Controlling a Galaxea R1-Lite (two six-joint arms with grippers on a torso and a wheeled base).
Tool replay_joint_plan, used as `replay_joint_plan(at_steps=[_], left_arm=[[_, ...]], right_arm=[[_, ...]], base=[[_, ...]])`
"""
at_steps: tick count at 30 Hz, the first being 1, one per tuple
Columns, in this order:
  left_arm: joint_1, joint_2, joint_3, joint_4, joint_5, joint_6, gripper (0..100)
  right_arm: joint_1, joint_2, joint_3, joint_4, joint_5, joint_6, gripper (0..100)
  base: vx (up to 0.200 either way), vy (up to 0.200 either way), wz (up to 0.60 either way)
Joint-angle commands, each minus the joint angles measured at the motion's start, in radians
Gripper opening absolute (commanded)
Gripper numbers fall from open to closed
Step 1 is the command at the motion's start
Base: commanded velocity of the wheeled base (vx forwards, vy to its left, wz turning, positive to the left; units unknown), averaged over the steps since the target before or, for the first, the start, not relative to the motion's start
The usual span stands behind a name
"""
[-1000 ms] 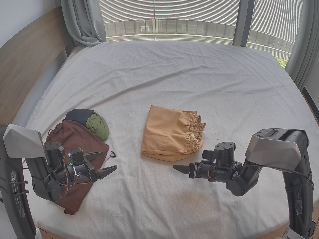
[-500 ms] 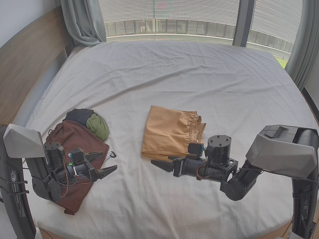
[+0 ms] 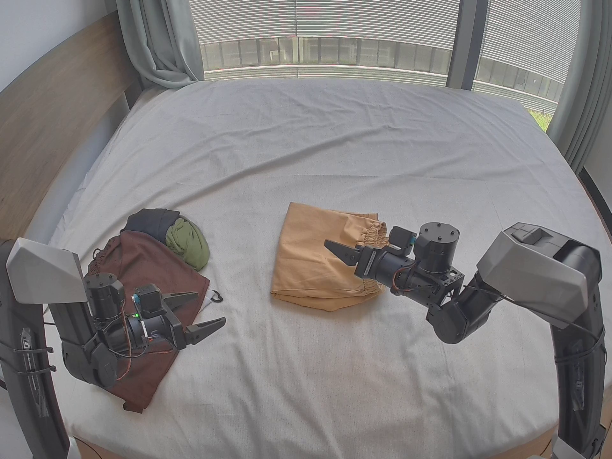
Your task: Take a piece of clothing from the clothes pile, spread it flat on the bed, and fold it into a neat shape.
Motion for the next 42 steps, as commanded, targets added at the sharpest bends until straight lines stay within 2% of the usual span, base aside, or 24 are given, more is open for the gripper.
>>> replay_joint_plan(at_steps=[1, 21, 23, 27, 32, 36, 38, 39, 40, 41, 42], left_arm=[[-0.001, 0.008, -0.005, 0.000, 0.000, -0.001, 100], [-0.004, 0.000, -0.001, 0.000, 0.000, -0.014, 100], [-0.005, -0.003, 0.005, 0.000, -0.002, -0.015, 100], [-0.030, -0.025, 0.032, -0.002, -0.003, -0.014, 100], [-0.059, -0.084, 0.042, -0.002, -0.003, -0.014, 100], [-0.084, -0.134, 0.057, -0.002, -0.002, -0.017, 100], [-0.097, -0.172, 0.084, -0.002, -0.002, -0.015, 100], [-0.097, -0.172, 0.084, -0.002, -0.002, -0.015, 100], [-0.099, -0.193, 0.103, -0.002, -0.002, -0.010, 100], [-0.099, -0.195, 0.104, -0.002, -0.002, -0.010, 100], [-0.097, -0.218, 0.114, -0.002, -0.002, -0.007, 100]], right_arm=[[-0.013, 0.132, -0.017, -0.004, -0.009, -0.007, 100], [-0.022, 0.121, 0.026, -0.046, -0.015, -0.015, 100], [-0.021, 0.090, 0.030, -0.047, -0.017, -0.015, 100], [-0.018, -0.029, 0.073, -0.009, -0.070, -0.017, 100], [-0.010, -0.206, 0.177, -0.001, -0.072, -0.026, 100], [-0.005, -0.319, 0.285, 0.017, -0.075, -0.063, 100], [-0.012, -0.400, 0.400, 0.026, -0.077, -0.136, 100], [-0.012, -0.400, 0.400, 0.026, -0.077, -0.136, 100], [-0.019, -0.431, 0.470, 0.013, -0.077, -0.201, 100], [-0.019, -0.434, 0.475, 0.013, -0.077, -0.205, 100], [-0.030, -0.468, 0.535, -0.003, -0.077, -0.261, 100]], base=[[0.000, 0.000, 0.00], [0.000, 0.000, 0.00], [0.000, 0.000, 0.00], [0.000, 0.000, 0.00], [0.000, 0.000, 0.00], [0.000, 0.000, 0.00], [0.000, 0.000, 0.00], [0.000, 0.000, 0.00], [0.000, 0.000, 0.00], [0.000, 0.000, 0.00], [0.000, 0.000, 0.00]])
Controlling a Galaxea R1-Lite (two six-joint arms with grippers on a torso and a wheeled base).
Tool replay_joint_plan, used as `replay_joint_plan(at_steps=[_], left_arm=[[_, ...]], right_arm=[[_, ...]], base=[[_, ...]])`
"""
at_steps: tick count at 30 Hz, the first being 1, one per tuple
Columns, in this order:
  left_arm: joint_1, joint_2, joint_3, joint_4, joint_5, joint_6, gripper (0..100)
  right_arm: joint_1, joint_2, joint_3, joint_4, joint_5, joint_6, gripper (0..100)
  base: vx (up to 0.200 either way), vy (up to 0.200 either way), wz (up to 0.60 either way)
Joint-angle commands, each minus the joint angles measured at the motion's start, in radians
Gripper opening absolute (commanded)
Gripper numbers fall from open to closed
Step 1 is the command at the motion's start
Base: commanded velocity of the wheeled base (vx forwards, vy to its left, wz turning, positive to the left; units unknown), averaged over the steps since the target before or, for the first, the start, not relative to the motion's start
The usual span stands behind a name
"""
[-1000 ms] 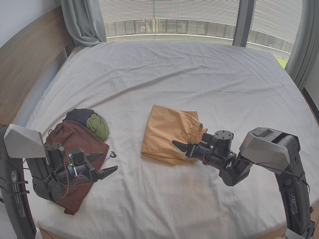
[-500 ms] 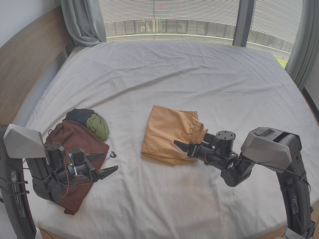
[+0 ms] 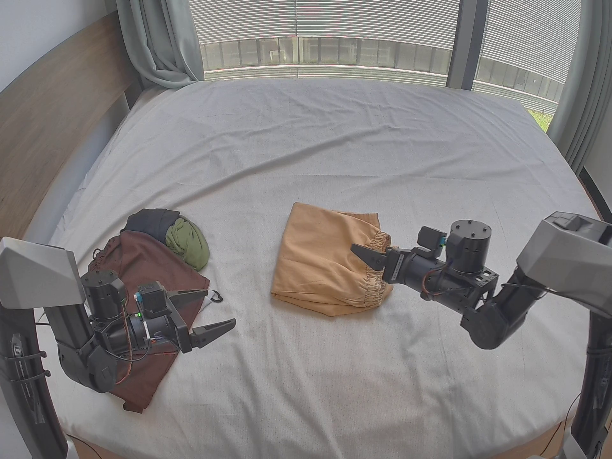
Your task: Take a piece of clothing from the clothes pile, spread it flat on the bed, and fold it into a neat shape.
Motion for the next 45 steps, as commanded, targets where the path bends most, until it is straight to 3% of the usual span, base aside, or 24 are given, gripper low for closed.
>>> replay_joint_plan(at_steps=[1, 10, 20, 30, 35, 41, 43, 45], left_arm=[[-0.019, -0.125, 0.055, -0.001, 0.001, 0.010, 100], [-0.056, -0.285, 0.136, 0.001, -0.001, 0.010, 100], [-0.217, -0.396, 0.219, 0.004, 0.002, 0.005, 100], [-0.246, -0.554, 0.365, 0.004, -0.004, 0.007, 100], [-0.246, -0.637, 0.380, 0.007, -0.015, 0.001, 100], [-0.248, -0.726, 0.380, 0.042, -0.015, 0.001, 100], [-0.246, -0.732, 0.380, 0.044, -0.015, 0.001, 100], [-0.239, -0.811, 0.380, 0.093, -0.013, -0.001, 100]], right_arm=[[-0.026, -0.211, 0.224, -0.024, -0.003, -0.155, 100], [-0.081, -0.416, 0.457, -0.039, -0.003, -0.376, 100], [-0.182, -0.652, 0.650, -0.039, -0.001, -0.408, 100], [-0.276, -0.933, 0.804, -0.027, 0.007, -0.423, 100], [-0.356, -1.137, 0.807, 0.071, 0.017, -0.414, 100], [-0.403, -1.468, 0.807, 0.323, 0.024, -0.414, 100], [-0.403, -1.485, 0.807, 0.338, 0.024, -0.414, 100], [-0.406, -1.725, 0.807, 0.548, 0.024, -0.408, 100]], base=[[0.000, 0.000, 0.00], [0.000, 0.000, 0.00], [0.000, 0.000, 0.00], [0.000, 0.000, 0.00], [0.000, 0.000, 0.00], [0.000, 0.000, 0.00], [0.000, 0.000, 0.00], [0.000, 0.000, 0.00]])
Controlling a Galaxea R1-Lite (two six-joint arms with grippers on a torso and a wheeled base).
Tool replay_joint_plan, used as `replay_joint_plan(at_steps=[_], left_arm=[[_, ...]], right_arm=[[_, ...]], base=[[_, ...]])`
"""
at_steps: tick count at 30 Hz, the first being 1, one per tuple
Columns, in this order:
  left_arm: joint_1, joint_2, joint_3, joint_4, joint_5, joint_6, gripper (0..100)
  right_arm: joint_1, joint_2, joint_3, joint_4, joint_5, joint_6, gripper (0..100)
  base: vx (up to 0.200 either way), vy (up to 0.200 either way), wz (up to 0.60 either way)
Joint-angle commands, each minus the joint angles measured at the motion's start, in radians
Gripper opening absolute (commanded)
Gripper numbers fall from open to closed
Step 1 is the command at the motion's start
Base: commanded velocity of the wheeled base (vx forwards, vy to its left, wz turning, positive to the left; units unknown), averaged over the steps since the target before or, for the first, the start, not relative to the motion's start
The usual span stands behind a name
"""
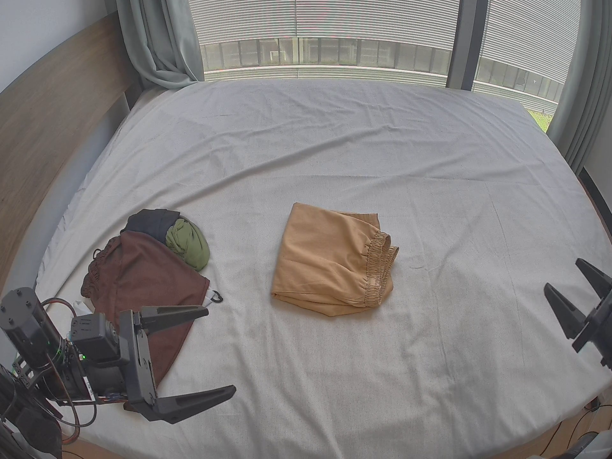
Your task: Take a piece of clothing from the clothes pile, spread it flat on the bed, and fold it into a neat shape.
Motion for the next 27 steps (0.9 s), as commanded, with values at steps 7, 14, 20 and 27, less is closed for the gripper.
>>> replay_joint_plan(at_steps=[7, 14, 20, 27], left_arm=[[0.084, -0.306, 0.018, 0.202, 0.007, -0.003, 100], [0.138, -0.510, 0.018, 0.427, 0.007, -0.004, 100], [0.137, -0.849, 0.018, 0.799, 0.006, -0.004, 100], [0.144, -1.384, 0.015, 1.187, 0.082, -0.161, 100]], right_arm=[[-0.043, -0.743, 0.015, 0.542, 0.004, 0.019, 100], [-0.063, -0.918, 0.017, 0.752, 0.006, 0.020, 100], [-0.069, -0.918, 0.018, 0.870, -0.007, 0.019, 100], [-0.070, -0.918, 0.015, 0.889, -0.183, 0.017, 100]], base=[[0.000, 0.000, 0.00], [0.000, 0.000, 0.00], [0.000, 0.000, 0.00], [0.000, 0.000, 0.00]])
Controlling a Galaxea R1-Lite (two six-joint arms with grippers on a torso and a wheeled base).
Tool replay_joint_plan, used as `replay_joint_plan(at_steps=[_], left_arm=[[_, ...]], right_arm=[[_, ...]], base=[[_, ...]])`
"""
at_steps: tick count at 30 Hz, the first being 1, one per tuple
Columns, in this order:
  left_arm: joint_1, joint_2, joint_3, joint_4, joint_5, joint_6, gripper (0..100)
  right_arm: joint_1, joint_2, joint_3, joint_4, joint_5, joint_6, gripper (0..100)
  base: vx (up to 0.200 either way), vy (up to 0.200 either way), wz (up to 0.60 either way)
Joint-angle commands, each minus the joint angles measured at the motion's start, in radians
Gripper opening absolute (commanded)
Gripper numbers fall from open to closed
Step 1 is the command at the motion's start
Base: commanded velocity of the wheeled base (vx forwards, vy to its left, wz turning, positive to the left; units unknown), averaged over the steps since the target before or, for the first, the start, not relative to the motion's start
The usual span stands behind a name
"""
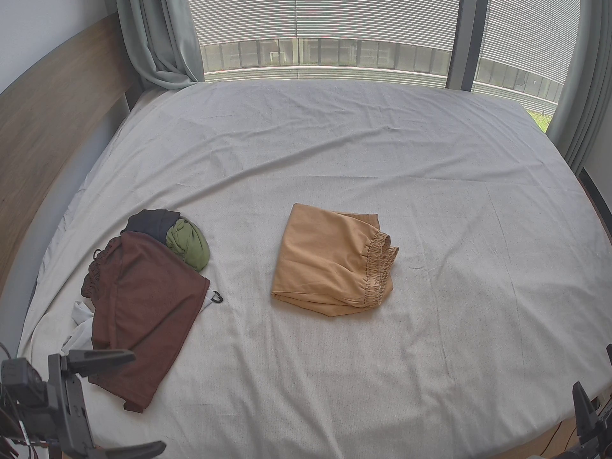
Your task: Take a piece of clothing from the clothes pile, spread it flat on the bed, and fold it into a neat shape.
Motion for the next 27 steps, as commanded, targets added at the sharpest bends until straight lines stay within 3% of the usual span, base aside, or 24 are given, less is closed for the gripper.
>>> replay_joint_plan(at_steps=[1, 2, 3, 5, 6, 9, 13, 15, 18, 21, 27], left_arm=[[0.018, -0.733, 0.017, 0.429, 0.107, -0.188, 100], [0.018, -0.733, 0.017, 0.429, 0.107, -0.188, 100], [0.018, -0.718, 0.016, 0.443, 0.199, -0.205, 100], [0.018, -0.718, 0.016, 0.422, 0.295, -0.219, 100], [0.018, -0.721, 0.016, 0.405, 0.380, -0.228, 100], [0.019, -0.721, 0.016, 0.403, 0.395, -0.222, 100], [0.113, -0.718, 0.017, 0.413, 0.399, -0.202, 100], [0.144, -0.719, 0.016, 0.422, 0.418, -0.157, 100], [0.243, -0.790, 0.017, 0.561, 0.478, -0.048, 100], [0.226, -0.799, 0.016, 0.643, 0.557, 0.016, 100], [0.226, -0.799, 0.016, 0.637, 0.646, -0.028, 100]], right_arm=[[-0.009, -0.034, 0.014, 0.062, -0.144, -0.006, 100], [-0.009, -0.034, 0.014, 0.062, -0.144, -0.006, 100], [-0.010, -0.034, 0.014, 0.067, -0.144, -0.022, 100], [-0.010, -0.034, 0.014, 0.067, -0.144, -0.027, 100], [-0.010, -0.034, 0.014, 0.065, -0.144, -0.029, 100], [-0.010, -0.034, 0.016, 0.060, -0.145, -0.030, 100], [-0.010, -0.034, 0.016, 0.060, -0.147, -0.035, 100], [-0.010, -0.034, 0.016, 0.060, -0.147, -0.050, 100], [-0.010, -0.034, 0.016, 0.062, -0.147, -0.062, 100], [-0.010, -0.034, 0.016, 0.063, -0.148, -0.068, 100], [-0.010, -0.034, 0.016, 0.063, -0.153, -0.068, 100]], base=[[0.000, 0.000, 0.00], [0.000, 0.000, 0.00], [0.000, 0.000, 0.00], [0.000, 0.000, 0.00], [0.000, 0.000, 0.00], [0.000, 0.000, 0.00], [0.000, 0.000, 0.00], [0.000, 0.000, 0.00], [0.000, 0.000, 0.00], [0.000, 0.000, 0.00], [0.000, 0.000, 0.00]])
